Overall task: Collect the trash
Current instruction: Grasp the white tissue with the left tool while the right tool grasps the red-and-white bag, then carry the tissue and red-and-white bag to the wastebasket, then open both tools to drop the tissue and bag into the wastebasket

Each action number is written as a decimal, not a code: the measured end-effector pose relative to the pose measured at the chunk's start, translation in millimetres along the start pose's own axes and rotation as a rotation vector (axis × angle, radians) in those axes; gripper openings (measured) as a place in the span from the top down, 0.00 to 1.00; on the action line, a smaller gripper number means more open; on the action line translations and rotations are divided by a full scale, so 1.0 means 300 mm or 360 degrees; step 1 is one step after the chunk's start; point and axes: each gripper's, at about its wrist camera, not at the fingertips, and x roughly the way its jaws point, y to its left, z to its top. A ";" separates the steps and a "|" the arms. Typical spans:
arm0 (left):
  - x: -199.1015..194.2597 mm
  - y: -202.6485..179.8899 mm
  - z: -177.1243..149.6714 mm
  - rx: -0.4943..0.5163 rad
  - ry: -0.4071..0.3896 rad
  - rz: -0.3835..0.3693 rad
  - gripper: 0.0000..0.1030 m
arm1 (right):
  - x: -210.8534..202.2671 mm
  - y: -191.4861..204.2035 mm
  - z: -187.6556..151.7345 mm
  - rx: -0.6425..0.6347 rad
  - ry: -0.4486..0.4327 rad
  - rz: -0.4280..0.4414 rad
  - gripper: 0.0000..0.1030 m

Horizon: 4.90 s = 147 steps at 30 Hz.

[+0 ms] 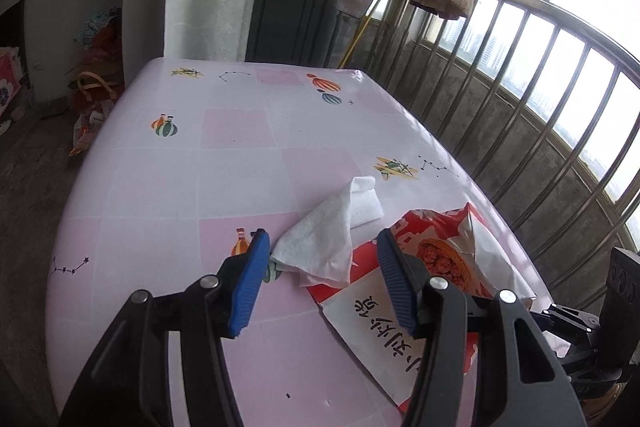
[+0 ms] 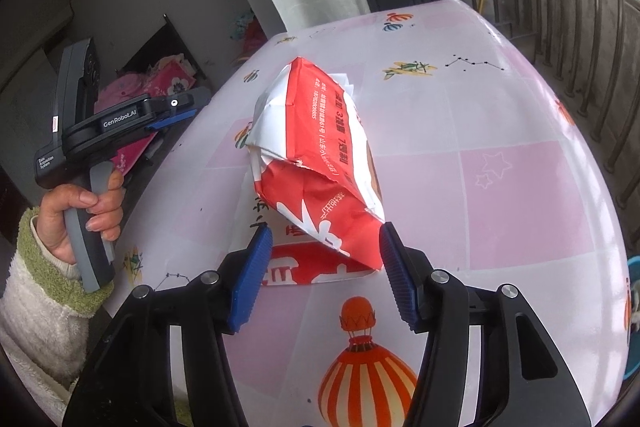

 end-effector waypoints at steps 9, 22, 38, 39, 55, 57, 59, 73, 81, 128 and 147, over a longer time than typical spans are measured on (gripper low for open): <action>0.215 -0.043 0.074 0.0177 0.0178 -0.0019 0.48 | 0.040 -0.021 0.013 0.0024 -0.0009 -0.0027 0.58; 0.366 -0.027 0.080 0.0130 0.0371 0.0029 0.75 | 0.054 -0.040 0.026 0.0048 -0.0038 -0.0095 0.63; 0.309 -0.018 0.083 0.0055 0.0319 0.0016 0.97 | 0.054 -0.065 0.032 0.0138 -0.0111 -0.0236 0.78; 0.299 -0.018 0.083 0.0054 0.0310 0.0015 0.97 | 0.051 -0.068 0.034 0.0147 -0.0112 -0.0230 0.81; 0.088 -0.049 0.126 0.0044 0.0111 -0.0019 0.97 | -0.042 -0.119 0.040 0.0228 -0.0251 -0.0178 0.99; 0.054 -0.070 0.143 0.0056 0.0076 -0.0037 0.97 | -0.073 -0.137 0.044 0.0248 -0.0293 -0.0201 0.99; 0.019 -0.105 0.164 0.0082 0.0031 -0.0065 0.97 | -0.100 -0.168 0.049 0.0287 -0.0331 -0.0228 0.99; 0.028 -0.683 0.238 0.0495 0.0010 -0.0536 0.97 | -0.421 -0.535 -0.105 0.0787 -0.0673 -0.0567 0.99; 0.153 -1.074 0.159 0.0731 0.0158 -0.0751 0.97 | -0.592 -0.786 -0.342 0.1202 -0.0811 -0.0892 0.99; 0.898 -1.931 -0.331 0.0881 0.0976 -0.0799 0.41 | -0.615 -1.321 -0.930 0.2100 -0.0819 -0.1038 0.33; 0.208 -1.368 0.035 0.0663 0.0146 -0.0664 0.11 | -0.703 -0.970 -0.478 0.1243 -0.0854 -0.1137 0.19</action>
